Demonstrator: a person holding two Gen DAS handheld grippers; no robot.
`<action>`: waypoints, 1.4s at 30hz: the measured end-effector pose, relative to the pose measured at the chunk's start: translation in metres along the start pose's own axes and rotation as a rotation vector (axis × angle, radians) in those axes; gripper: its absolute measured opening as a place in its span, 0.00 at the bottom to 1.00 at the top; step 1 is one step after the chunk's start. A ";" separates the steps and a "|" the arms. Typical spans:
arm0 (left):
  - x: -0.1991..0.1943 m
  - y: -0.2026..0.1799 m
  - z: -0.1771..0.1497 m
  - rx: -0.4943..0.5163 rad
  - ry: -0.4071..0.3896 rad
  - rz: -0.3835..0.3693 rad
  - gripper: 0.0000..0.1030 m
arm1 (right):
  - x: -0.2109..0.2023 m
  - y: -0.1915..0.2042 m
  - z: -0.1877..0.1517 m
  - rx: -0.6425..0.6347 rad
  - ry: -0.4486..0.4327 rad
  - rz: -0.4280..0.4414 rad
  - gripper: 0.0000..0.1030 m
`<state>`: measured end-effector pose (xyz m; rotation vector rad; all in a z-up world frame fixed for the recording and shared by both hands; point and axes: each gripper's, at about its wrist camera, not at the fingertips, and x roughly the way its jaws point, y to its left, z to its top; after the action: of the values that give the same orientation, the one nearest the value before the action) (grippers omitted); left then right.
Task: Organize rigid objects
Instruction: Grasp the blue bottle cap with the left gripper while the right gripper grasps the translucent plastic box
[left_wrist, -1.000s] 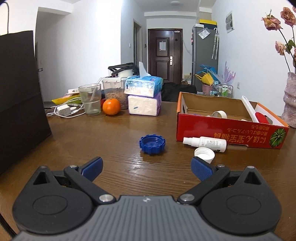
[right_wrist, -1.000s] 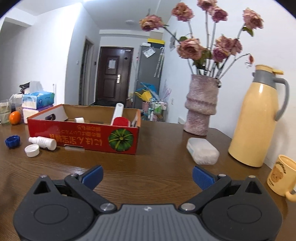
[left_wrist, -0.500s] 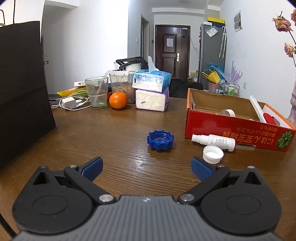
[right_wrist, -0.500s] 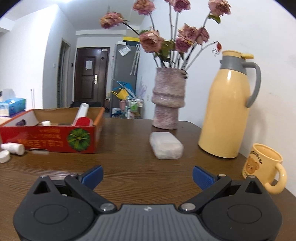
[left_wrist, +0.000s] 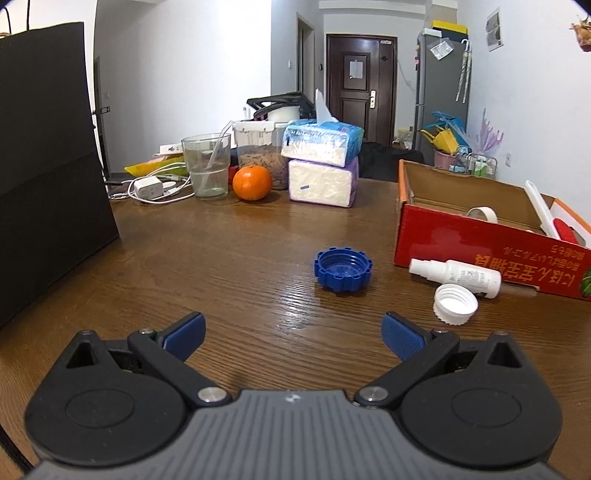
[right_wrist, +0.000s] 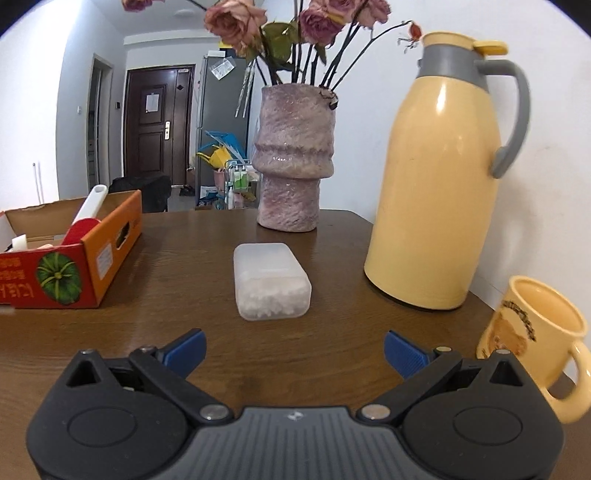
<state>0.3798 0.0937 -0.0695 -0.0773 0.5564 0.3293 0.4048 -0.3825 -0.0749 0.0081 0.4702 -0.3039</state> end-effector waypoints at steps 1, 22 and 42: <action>0.002 0.000 0.001 0.001 0.004 0.005 1.00 | 0.006 0.001 0.002 -0.007 0.004 0.002 1.00; 0.066 -0.026 0.022 0.057 0.080 0.050 1.00 | 0.123 0.008 0.046 0.074 0.151 -0.039 0.85; 0.116 -0.037 0.045 0.087 0.129 0.023 0.96 | 0.127 0.009 0.050 0.097 0.141 -0.034 0.63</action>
<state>0.5071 0.0988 -0.0937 -0.0077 0.6992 0.3239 0.5374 -0.4146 -0.0880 0.1164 0.5959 -0.3603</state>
